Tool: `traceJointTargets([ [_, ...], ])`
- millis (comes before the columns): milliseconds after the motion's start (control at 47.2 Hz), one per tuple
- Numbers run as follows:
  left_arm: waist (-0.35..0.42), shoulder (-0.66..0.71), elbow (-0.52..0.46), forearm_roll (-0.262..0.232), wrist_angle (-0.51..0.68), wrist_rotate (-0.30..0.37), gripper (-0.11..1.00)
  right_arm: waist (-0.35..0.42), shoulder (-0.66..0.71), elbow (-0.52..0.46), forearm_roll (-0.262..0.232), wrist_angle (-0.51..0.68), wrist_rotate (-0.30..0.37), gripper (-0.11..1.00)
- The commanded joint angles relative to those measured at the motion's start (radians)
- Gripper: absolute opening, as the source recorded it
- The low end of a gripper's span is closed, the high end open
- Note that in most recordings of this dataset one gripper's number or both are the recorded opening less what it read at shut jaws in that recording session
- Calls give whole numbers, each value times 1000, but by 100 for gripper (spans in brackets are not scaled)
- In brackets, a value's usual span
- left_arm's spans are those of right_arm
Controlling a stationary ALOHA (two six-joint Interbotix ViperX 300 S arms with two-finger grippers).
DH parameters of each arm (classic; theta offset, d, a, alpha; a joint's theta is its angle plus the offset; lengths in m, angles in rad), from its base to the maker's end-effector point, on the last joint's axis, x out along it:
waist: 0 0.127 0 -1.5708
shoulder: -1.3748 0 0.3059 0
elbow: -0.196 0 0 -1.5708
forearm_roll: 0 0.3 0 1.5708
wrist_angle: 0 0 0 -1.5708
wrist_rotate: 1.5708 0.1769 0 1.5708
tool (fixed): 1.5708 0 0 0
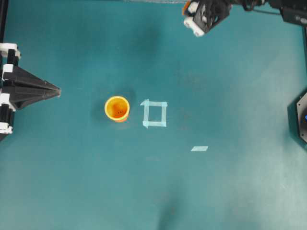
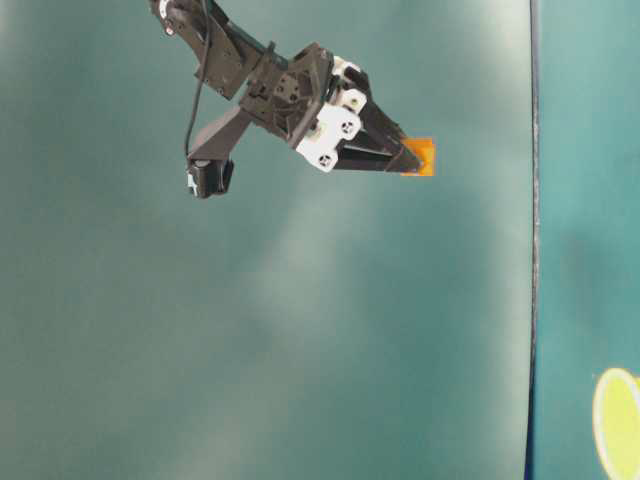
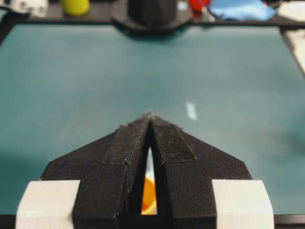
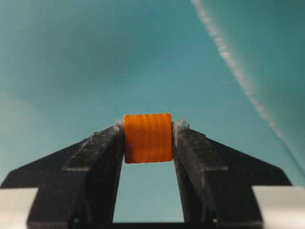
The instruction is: Move the block backward with right arm.
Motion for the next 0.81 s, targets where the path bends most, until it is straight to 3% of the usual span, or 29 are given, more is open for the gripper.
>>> traceJointTargets([
  [0,3,8,-29,2,-3,0,0,-20,-6,-37,-8,-6,0,40],
  [275,3,6,-29,2,-3,0,0,-74,25,-60,-9,-9,0,40],
  [784,3,8,-29,2,-3,0,0,-83,31,-61,-9,-9,0,40],
])
